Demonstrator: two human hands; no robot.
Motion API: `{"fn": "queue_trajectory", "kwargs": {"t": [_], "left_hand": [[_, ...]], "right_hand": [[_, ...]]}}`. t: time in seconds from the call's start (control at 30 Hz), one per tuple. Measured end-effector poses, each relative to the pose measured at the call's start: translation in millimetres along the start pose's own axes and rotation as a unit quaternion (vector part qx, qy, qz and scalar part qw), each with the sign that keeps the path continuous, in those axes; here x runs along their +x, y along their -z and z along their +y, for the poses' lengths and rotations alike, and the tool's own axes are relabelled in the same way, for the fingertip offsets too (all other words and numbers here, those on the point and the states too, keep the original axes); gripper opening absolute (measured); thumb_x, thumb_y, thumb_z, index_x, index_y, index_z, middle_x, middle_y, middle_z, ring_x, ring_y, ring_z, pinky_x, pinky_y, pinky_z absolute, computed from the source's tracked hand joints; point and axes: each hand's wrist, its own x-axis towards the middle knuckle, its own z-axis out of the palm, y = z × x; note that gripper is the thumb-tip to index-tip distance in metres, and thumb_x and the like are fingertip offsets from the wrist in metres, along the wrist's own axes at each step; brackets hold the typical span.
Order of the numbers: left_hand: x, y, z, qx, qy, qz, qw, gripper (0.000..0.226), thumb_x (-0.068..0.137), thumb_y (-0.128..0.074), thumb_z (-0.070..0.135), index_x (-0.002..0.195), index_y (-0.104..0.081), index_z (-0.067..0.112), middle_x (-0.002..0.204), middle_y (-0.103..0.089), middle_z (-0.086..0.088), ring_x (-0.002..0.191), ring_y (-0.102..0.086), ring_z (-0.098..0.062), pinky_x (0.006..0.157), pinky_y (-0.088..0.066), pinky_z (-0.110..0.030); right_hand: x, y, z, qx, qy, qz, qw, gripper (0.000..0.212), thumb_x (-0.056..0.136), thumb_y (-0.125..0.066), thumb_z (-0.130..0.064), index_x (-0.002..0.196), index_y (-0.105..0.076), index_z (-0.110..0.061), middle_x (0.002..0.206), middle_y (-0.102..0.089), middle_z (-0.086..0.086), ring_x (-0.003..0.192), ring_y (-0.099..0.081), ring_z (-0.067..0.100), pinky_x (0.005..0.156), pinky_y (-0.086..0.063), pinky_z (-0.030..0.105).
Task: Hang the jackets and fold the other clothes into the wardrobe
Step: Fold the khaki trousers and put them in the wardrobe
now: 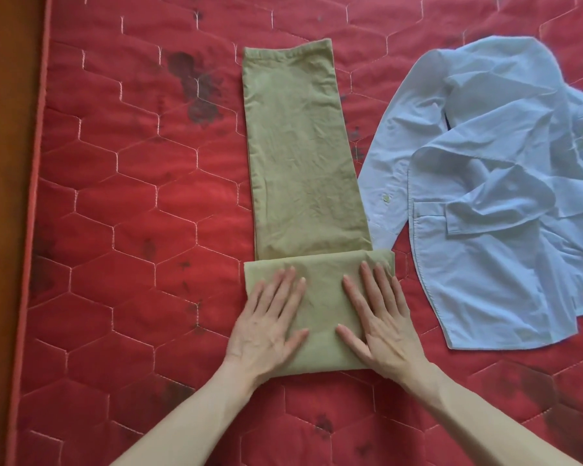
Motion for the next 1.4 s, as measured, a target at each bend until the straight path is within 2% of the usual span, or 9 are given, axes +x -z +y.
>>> {"fn": "queue_trajectory", "kwargs": {"t": [0.13,0.3,0.5,0.63,0.7,0.87,1.07,1.23,1.4], "left_hand": [[-26,5,18,0.002,-0.064,-0.057,0.996,0.111,0.087,-0.053,0.075,0.165,-0.015,0.005,0.171,-0.005,-0.025,0.159,-0.004,-0.043,0.126,-0.014,-0.056],[-26,16,36,0.044,-0.019,-0.139,0.989,0.127,0.071,-0.073,0.058,0.163,-0.01,-0.001,0.169,0.003,-0.033,0.156,0.001,-0.052,0.123,-0.022,-0.064],[-15,35,78,0.06,0.089,-0.207,0.972,0.059,0.095,-0.046,0.014,0.154,-0.046,0.005,0.162,-0.03,-0.028,0.148,-0.032,-0.049,0.112,-0.044,-0.057],[-14,44,91,0.042,0.126,-0.212,0.968,0.066,0.102,-0.02,0.007,0.164,0.002,0.003,0.165,0.02,-0.029,0.153,0.013,-0.051,0.125,-0.009,-0.063],[-14,64,91,0.028,0.107,-0.259,0.96,0.073,0.101,-0.026,0.005,0.162,0.014,0.006,0.164,0.031,-0.025,0.152,0.024,-0.049,0.125,0.005,-0.062],[-16,125,77,-0.035,0.04,-0.314,0.948,0.093,0.093,-0.057,0.005,0.164,0.003,0.012,0.172,0.004,-0.018,0.16,-0.001,-0.036,0.129,-0.008,-0.046],[-9,172,33,-0.265,0.071,-0.269,0.923,0.073,0.092,-0.055,0.011,0.156,-0.033,0.037,0.148,-0.058,0.008,0.135,-0.053,-0.019,0.112,-0.04,-0.03],[20,174,-14,-0.352,0.178,-0.2,0.897,0.033,0.084,-0.077,0.033,0.115,-0.07,0.043,0.104,-0.074,0.016,0.083,-0.066,0.006,0.07,-0.049,-0.013],[44,151,-40,-0.575,0.333,0.014,0.747,0.029,0.081,-0.087,0.038,0.103,-0.076,0.023,0.095,-0.08,0.005,0.088,-0.075,-0.005,0.066,-0.054,-0.016]], "right_hand": [[-24,8,8,-0.011,0.082,-0.044,0.996,0.097,0.093,-0.048,-0.078,0.167,-0.022,-0.02,0.174,-0.011,0.014,0.161,-0.01,0.038,0.125,-0.019,0.06],[-33,20,20,-0.033,0.154,-0.086,0.984,0.105,0.087,-0.056,-0.075,0.167,-0.019,-0.017,0.174,-0.008,0.018,0.159,-0.006,0.046,0.125,-0.017,0.061],[-32,30,15,-0.072,0.166,-0.095,0.979,0.108,0.075,-0.064,-0.049,0.167,-0.018,-0.015,0.173,-0.008,0.021,0.158,-0.006,0.048,0.123,-0.022,0.061],[-34,46,2,-0.065,0.125,-0.125,0.982,0.115,0.065,-0.072,-0.035,0.166,-0.02,-0.015,0.173,-0.01,0.02,0.159,-0.009,0.046,0.124,-0.024,0.055],[-36,60,-1,-0.066,0.117,-0.121,0.983,0.102,0.071,-0.072,-0.028,0.164,-0.031,-0.014,0.171,-0.022,0.019,0.157,-0.021,0.045,0.122,-0.032,0.054],[-44,102,0,-0.012,0.156,-0.036,0.987,0.052,0.09,-0.049,-0.025,0.137,-0.068,-0.012,0.14,-0.067,0.008,0.126,-0.067,0.03,0.099,-0.059,0.044],[-38,149,12,0.126,0.089,0.032,0.987,0.032,0.08,-0.084,-0.022,0.111,-0.079,-0.018,0.108,-0.078,-0.011,0.087,-0.075,0.006,0.067,-0.055,0.021],[2,150,16,0.315,-0.055,0.092,0.943,0.044,0.079,-0.09,-0.026,0.118,-0.071,-0.03,0.104,-0.075,-0.02,0.093,-0.072,0.0,0.076,-0.056,0.02],[59,134,8,0.419,-0.224,0.121,0.872,0.027,0.088,-0.076,-0.047,0.099,-0.061,-0.026,0.086,-0.066,-0.003,0.082,-0.062,0.018,0.076,-0.053,0.034]]}}
